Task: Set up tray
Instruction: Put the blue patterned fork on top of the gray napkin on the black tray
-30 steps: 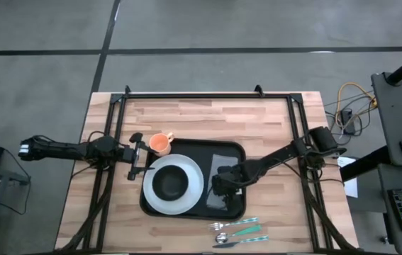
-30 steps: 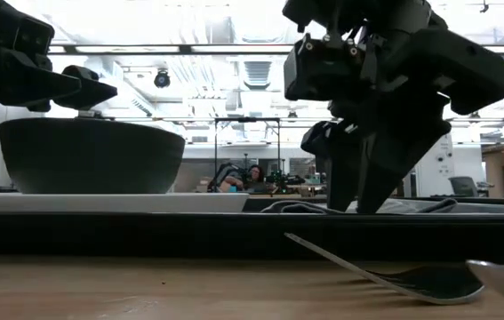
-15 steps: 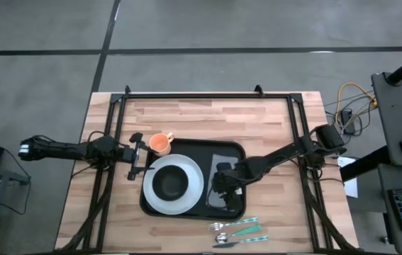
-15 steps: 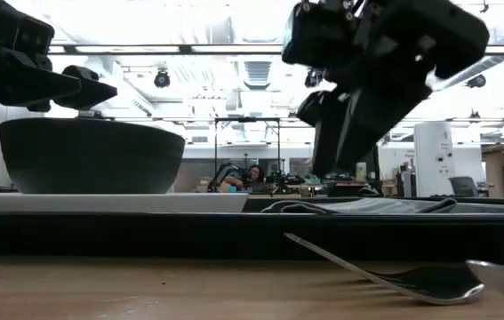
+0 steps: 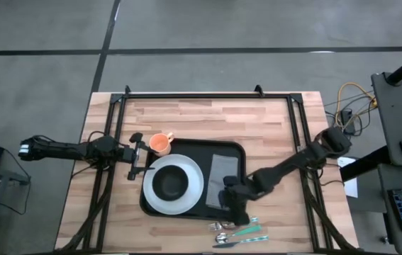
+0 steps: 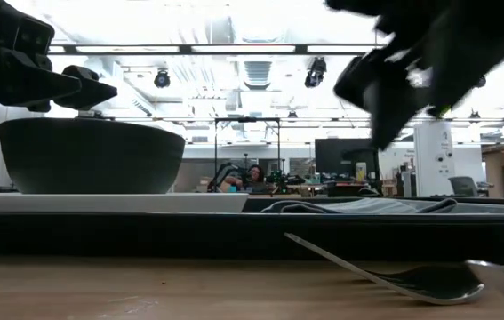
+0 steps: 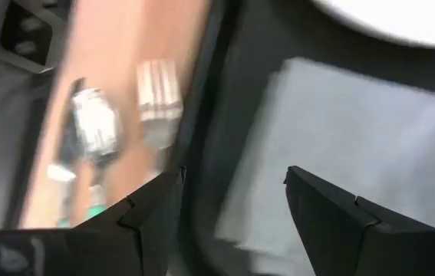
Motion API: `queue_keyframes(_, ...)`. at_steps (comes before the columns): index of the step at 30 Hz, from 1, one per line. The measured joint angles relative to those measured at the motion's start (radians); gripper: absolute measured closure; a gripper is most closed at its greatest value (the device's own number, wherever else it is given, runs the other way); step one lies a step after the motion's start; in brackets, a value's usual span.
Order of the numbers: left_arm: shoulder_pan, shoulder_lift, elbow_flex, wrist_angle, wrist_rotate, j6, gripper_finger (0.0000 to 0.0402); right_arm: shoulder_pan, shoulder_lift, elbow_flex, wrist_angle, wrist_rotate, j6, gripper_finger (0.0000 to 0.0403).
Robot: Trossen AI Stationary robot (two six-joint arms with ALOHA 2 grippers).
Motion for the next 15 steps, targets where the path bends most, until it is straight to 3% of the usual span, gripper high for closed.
queue_keyframes(15, 0.000, 0.000, 0.000, 0.000, 0.000, 0.000, 0.0122, 0.166, 0.061, 0.000, 0.186, 0.005, 0.152, 0.0184)
